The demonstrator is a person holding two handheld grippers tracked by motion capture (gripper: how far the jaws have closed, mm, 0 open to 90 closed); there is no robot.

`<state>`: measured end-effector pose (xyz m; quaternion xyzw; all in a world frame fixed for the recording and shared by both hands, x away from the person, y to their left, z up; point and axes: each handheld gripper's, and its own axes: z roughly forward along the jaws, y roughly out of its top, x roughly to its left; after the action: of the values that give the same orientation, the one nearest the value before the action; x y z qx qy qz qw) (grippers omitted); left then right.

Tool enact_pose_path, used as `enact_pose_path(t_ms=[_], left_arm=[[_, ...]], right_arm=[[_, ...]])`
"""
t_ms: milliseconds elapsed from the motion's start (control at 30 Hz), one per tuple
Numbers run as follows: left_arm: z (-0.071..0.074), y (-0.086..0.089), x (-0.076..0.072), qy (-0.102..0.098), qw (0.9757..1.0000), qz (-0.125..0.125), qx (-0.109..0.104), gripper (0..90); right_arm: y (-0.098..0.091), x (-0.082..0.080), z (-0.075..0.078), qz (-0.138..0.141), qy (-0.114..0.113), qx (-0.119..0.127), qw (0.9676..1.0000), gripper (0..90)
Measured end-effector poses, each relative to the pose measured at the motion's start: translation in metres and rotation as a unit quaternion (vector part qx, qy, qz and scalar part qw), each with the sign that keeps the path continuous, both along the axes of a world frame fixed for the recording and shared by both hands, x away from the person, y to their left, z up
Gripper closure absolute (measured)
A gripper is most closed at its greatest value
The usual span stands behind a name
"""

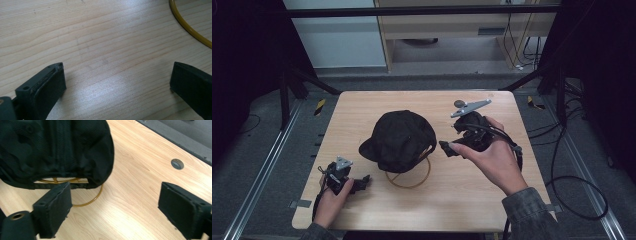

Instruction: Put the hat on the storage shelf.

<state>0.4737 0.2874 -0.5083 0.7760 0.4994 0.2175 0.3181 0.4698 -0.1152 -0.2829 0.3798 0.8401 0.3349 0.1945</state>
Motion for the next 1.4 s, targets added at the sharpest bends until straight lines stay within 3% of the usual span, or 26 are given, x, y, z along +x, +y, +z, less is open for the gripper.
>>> enact_pose_path(t_ms=[333, 533, 567, 600, 767, 800, 967, 1167, 1400], left_arm=[[0.0, 0.0, 0.0, -0.001, 1.0, 0.0, -0.002, 0.0], [0.0, 0.0, 0.0, 0.0, 1.0, 0.0, 0.0, 0.0], [0.0, 0.0, 0.0, 0.0, 1.0, 0.0, 0.0, 0.0], [0.0, 0.0, 0.0, 0.0, 1.0, -0.001, 0.0, 0.0], [0.0, 0.0, 0.0, 0.0, 1.0, 0.0, 0.0, 0.0], [0.0, 0.0, 0.0, 0.0, 1.0, 0.0, 0.0, 0.0], [0.0, 0.0, 0.0, 0.0, 1.0, 0.0, 0.0, 0.0], [0.0, 0.0, 0.0, 0.0, 1.0, 0.0, 0.0, 0.0], [0.0, 0.0, 0.0, 0.0, 1.0, 0.0, 0.0, 0.0]], right_arm=[[-0.027, -0.006, -0.025, -0.024, -0.009, 0.008, 0.9996, 7.9], [-0.044, -0.015, -0.064, -0.041, 0.0, 0.011, 0.9991, 11.3], [-0.044, -0.015, -0.064, -0.041, 0.0, 0.011, 0.9991, 11.3], [-0.049, -0.018, -0.078, -0.044, 0.004, 0.01, 0.999, 12.2], [-0.059, -0.026, -0.108, -0.053, 0.008, 0.02, 0.9983, 12.4], [-0.059, -0.026, -0.108, -0.053, 0.008, 0.02, 0.9983, 12.4], [-0.063, -0.034, -0.139, -0.053, -0.004, 0.014, 0.9985, 12.4], [-0.063, -0.038, -0.164, -0.055, -0.002, 0.009, 0.9985, 12.7], [-0.06, -0.039, -0.184, -0.05, 0.008, 0.005, 0.9987, 12.8]])
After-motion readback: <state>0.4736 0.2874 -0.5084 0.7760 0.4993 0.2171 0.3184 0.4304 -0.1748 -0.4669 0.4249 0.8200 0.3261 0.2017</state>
